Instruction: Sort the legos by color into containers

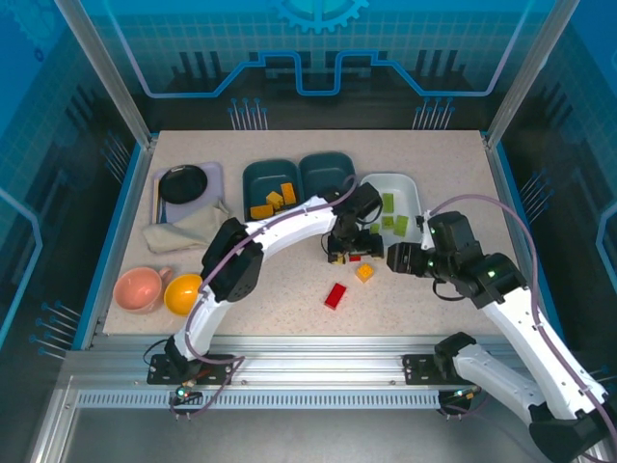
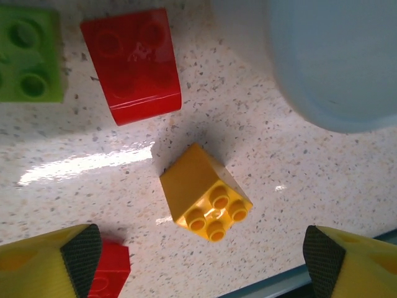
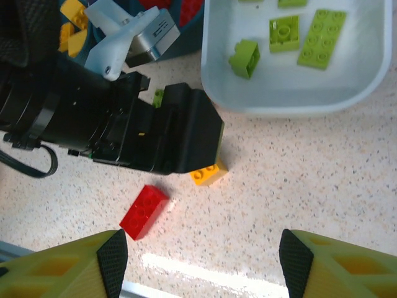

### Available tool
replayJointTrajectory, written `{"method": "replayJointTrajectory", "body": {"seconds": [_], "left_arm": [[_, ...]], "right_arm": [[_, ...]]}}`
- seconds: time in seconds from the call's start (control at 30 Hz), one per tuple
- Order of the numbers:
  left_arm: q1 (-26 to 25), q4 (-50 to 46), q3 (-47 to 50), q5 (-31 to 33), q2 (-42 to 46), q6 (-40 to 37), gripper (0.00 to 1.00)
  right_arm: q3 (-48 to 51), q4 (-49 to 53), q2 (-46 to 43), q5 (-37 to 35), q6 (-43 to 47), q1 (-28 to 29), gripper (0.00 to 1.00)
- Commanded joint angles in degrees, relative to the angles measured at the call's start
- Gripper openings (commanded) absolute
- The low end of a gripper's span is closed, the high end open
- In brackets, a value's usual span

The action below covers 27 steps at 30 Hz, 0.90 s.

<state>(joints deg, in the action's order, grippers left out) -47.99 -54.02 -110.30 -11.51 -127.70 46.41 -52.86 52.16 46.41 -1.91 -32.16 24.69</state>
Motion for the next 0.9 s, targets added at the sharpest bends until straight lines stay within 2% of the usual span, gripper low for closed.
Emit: {"method": "replayJointTrajectory", "body": {"seconds": [0.0,0.2,0.37,0.53,0.7,0.77,0.87], "left_arm": [[-0.76,0.92,-1.02,-3.23,-2.52,4.58,0.89],[-2.02,-0.69,-3.83,-3.92,-6.40,7.56,0.83],[-2.39,-1.00,-5.35,-4.22,-8.76,8.41,0.70],[-2.73,-1.01,-5.98,-3.83,-9.59,8.53,0.50],[-2.73,-1.49,-6.02,-1.90,-8.28,8.00,0.25],[-2.75,-1.81,-5.98,-0.72,-6.87,7.57,0.20],[-2.64,-3.44,-6.27,1.76,-3.97,6.45,0.17]], "right_arm": [[1.34,3.19,-1.72,2.47,-1.28,-0.51,0.69],[2.15,4.35,-3.85,2.27,-0.82,-0.48,0.69],[2.15,4.19,-4.39,2.51,-1.05,-0.52,0.69],[3.72,3.91,-4.58,2.62,-1.15,-0.43,0.69],[3.74,3.91,-4.67,2.57,-1.06,-0.50,0.69],[3.68,3.61,-4.67,2.70,-0.81,-0.50,0.69],[3.28,2.56,-4.80,3.40,0.69,-0.40,0.69]]}}
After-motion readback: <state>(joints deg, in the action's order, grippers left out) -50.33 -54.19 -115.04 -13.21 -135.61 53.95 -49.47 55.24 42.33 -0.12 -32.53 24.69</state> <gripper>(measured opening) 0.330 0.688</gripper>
